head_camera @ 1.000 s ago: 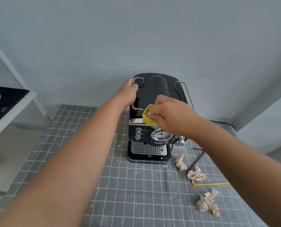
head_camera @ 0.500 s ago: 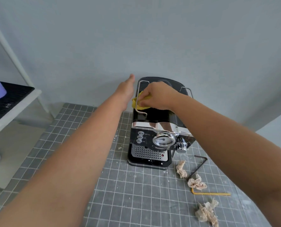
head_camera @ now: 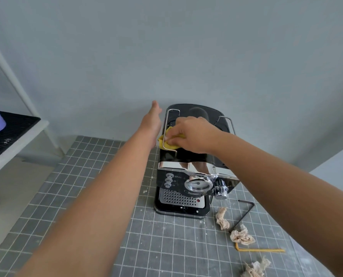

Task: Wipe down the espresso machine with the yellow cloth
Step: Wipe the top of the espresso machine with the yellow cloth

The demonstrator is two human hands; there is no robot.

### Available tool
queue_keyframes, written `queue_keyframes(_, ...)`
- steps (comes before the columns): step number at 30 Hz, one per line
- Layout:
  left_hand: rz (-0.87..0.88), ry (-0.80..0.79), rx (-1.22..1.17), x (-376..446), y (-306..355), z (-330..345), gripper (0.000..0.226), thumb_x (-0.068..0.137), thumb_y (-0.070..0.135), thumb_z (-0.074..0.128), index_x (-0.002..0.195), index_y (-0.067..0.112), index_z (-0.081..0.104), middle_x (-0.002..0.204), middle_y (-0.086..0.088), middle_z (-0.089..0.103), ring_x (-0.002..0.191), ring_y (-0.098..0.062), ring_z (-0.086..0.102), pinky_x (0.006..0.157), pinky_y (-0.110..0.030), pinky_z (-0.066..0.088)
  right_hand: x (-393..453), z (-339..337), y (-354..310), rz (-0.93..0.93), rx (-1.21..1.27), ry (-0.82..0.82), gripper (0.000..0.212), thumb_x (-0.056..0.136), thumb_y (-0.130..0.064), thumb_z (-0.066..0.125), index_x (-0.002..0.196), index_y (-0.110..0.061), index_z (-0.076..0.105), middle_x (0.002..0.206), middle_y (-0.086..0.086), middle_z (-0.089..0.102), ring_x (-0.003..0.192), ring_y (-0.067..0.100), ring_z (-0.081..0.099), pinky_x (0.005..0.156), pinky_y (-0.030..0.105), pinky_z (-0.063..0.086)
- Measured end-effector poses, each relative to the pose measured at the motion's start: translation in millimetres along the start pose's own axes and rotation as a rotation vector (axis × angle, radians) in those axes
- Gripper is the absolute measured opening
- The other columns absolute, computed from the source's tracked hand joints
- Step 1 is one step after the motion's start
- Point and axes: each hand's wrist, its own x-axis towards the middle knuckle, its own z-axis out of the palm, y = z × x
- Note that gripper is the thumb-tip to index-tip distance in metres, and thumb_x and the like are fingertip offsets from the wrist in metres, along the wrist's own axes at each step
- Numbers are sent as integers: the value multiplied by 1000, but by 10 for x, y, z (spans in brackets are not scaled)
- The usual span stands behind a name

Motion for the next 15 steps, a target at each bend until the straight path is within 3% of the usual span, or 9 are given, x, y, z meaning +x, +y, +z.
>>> queue_keyframes(5,2,40,-32,2,-86,-41,64,99,58,16,142,21,45,152,3,35,141,-16,27,112,-37,18,375,-14,247,188,-206,45,34,98,-48,33,128,-50,51,119,4,52,115,29,47,95,43,34)
queue_keyframes(9,5,62,-46,-77,-124,-45,61,98,60,18,141,25,45,152,2,36,141,-17,28,111,-39,20,561,36,203,283,-229,65,35,98,-40,35,126,-48,53,117,4,52,114,30,48,92,41,34)
queue_keyframes(12,10,59,-42,-165,-130,-21,60,99,58,19,143,25,43,152,1,35,140,-18,29,110,-39,22,407,60,94,249,-230,72,33,97,-32,39,121,-45,58,114,6,53,111,30,50,91,40,35)
queue_keyframes(15,18,52,-53,-239,-95,-3,61,100,56,20,146,21,38,154,-1,32,141,-19,28,109,-35,23,63,47,-34,103,-184,28,30,98,-34,41,118,-42,61,95,1,47,97,26,51,82,37,35)
